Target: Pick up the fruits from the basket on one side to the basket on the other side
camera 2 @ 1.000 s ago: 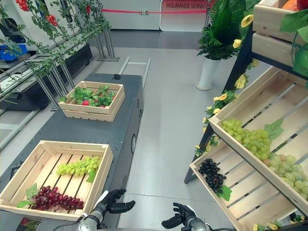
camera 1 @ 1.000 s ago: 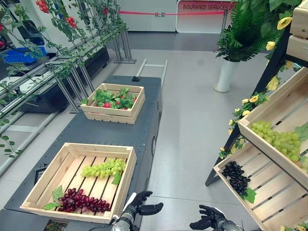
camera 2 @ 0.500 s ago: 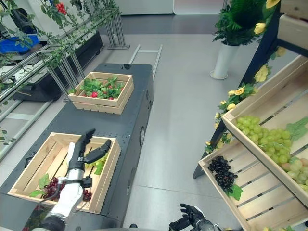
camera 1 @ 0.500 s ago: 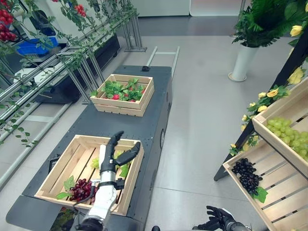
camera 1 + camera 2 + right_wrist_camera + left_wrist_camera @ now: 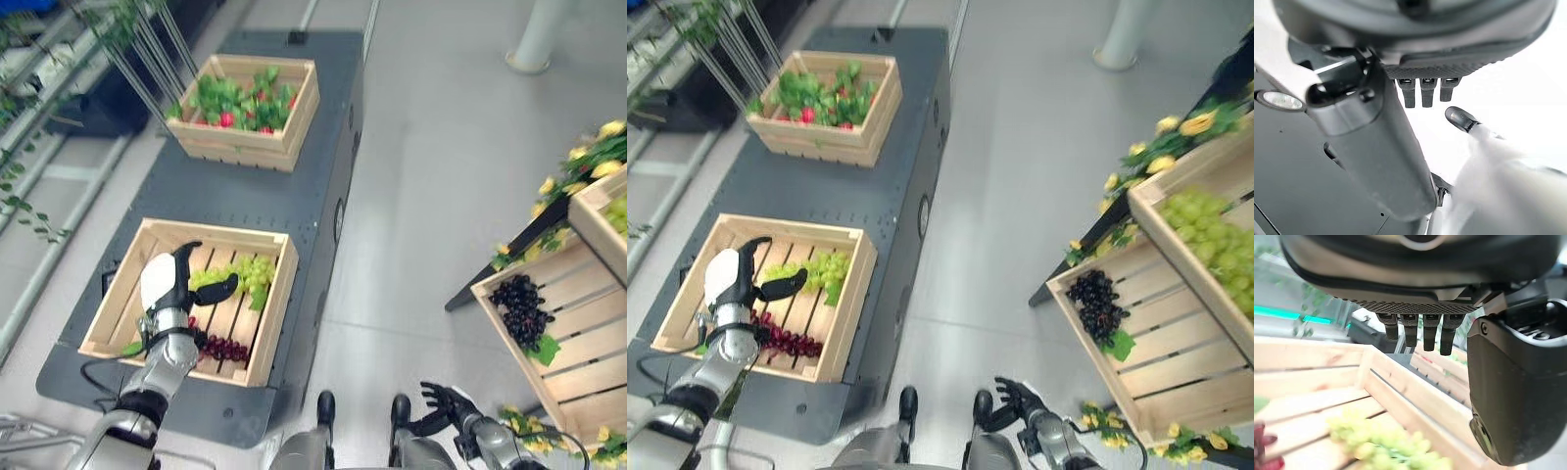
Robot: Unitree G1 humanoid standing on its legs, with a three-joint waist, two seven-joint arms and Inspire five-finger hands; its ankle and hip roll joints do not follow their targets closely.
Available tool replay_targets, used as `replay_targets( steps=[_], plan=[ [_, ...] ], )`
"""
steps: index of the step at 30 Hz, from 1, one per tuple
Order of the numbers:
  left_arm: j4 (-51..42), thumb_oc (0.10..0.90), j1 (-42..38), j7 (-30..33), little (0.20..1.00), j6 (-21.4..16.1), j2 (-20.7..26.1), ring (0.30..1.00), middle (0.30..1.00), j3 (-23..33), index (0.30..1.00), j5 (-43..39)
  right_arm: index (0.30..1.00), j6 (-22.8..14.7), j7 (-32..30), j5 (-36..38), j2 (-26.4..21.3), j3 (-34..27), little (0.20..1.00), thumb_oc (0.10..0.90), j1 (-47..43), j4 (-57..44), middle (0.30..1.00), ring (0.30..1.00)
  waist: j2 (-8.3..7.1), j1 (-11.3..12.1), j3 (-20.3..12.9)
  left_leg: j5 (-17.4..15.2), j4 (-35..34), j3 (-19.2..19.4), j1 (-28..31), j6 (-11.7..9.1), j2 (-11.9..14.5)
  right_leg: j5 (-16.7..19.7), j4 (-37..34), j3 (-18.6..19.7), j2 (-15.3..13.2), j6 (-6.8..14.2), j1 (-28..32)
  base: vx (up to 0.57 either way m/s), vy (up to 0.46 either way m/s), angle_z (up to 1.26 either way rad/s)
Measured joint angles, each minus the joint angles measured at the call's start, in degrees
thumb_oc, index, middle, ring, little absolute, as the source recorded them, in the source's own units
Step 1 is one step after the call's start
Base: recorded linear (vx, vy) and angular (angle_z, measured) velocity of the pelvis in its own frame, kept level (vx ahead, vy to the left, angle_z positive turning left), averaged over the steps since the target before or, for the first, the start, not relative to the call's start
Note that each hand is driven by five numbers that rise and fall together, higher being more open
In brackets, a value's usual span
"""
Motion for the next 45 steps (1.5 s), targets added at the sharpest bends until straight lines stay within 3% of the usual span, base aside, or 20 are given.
replay_targets(
  steps=[2, 5, 8, 12, 19, 25, 35, 45],
  plan=[
    [2.6, 0.800, -6.6, 0.8, 0.900, 2.4, 2.0, 0.900, 0.900, -3.2, 0.900, 3.1, 0.900, -1.4, 0.0, 0.5, -0.7, 1.1, 0.900, 0.800, -4.3, -1.2, 0.900, 0.900, -0.60, 0.0, 4.4, 0.0, 2.1, 0.0, -3.2, 0.0, -0.1, -0.2, 2.6, -0.1, -0.2, -0.2, -3.2, -0.14, 0.115, 0.02],
    [5.9, 0.800, -13.9, 0.8, 0.900, 6.2, 2.9, 0.900, 0.900, -7.7, 0.900, 7.1, 0.900, -1.6, -0.5, 2.1, -0.8, 1.2, 0.900, 0.800, -9.5, -1.3, 0.900, 0.900, -1.00, -0.3, 8.3, -0.4, 5.9, -0.1, -7.7, 0.0, -0.4, -2.3, 9.0, -1.0, -1.1, -0.8, -8.6, -0.08, 0.089, 0.10],
    [8.0, 0.800, -16.6, 0.7, 0.900, 8.2, 3.0, 0.900, 0.900, -10.0, 0.900, 8.6, 0.900, -1.7, -0.5, 2.1, -0.8, 1.4, 0.900, 0.800, -11.5, -1.1, 0.900, 0.900, -1.67, -0.2, 9.0, -0.9, 9.1, 0.2, -11.1, 0.2, -0.9, -5.1, 16.0, -1.0, -2.3, -0.9, -13.4, -0.05, 0.106, 0.13],
    [11.2, 0.800, -20.9, 0.2, 0.900, 11.7, 5.8, 0.900, 0.900, -14.1, 0.900, 9.9, 0.900, -1.7, -1.0, 2.6, -1.3, 1.6, 0.900, 0.800, -13.1, -1.1, 0.900, 0.900, -3.39, -0.2, 9.9, -4.7, 19.6, 0.2, -18.7, 0.0, -1.7, -10.8, 28.7, -0.3, -4.6, -1.9, -21.7, -0.01, 0.072, 0.12],
    [11.6, 0.800, -21.9, 0.2, 0.900, 11.7, 8.5, 0.900, 0.900, -13.9, 0.900, 7.6, 0.900, -1.6, -1.8, 4.2, -1.9, 1.6, 0.900, 0.800, -12.9, -1.1, 0.900, 0.900, -3.96, -0.3, 10.0, -8.1, 29.6, 0.1, -28.2, -0.6, -0.7, -13.3, 36.9, 0.2, -4.7, -2.9, -30.2, 0.01, 0.030, 0.01],
    [9.7, 0.800, -22.2, -0.1, 0.900, 11.7, 8.5, 0.900, 0.900, -14.1, 0.900, 9.9, 0.900, -1.7, -1.8, 4.5, -2.2, 1.7, 0.900, 0.800, -12.5, -3.4, 0.900, 0.900, -4.58, -1.3, 10.1, -8.1, 31.6, 0.1, -30.8, -0.6, 0.0, -13.3, 38.2, 0.0, -4.4, -3.0, -32.3, 0.01, 0.008, 0.02],
    [9.6, 0.800, -22.8, -8.2, 0.900, 15.2, 11.9, 0.900, 0.900, -19.5, 0.900, 19.9, 0.900, -1.8, -1.8, 4.4, -2.5, 1.7, 0.900, 0.800, -12.9, -4.9, 0.900, 0.900, -4.61, -1.8, 10.1, -8.1, 31.8, 0.5, -31.6, -0.6, 0.2, -13.6, 38.8, -0.2, -4.7, -3.5, -33.1, 0.00, 0.004, 0.01],
    [7.6, 0.800, -22.8, -8.5, 0.900, 18.5, 12.7, 0.900, 0.900, -19.5, 0.900, 24.0, 0.900, -1.8, -1.8, 4.3, -2.8, 1.7, 0.900, 0.800, -12.3, -5.0, 0.900, 0.900, -4.61, -1.7, 10.1, -8.3, 32.2, 0.8, -31.8, -0.5, 0.3, -14.6, 39.8, -1.0, -5.2, -3.7, -33.1, 0.01, -0.018, 0.05]
  ],
)
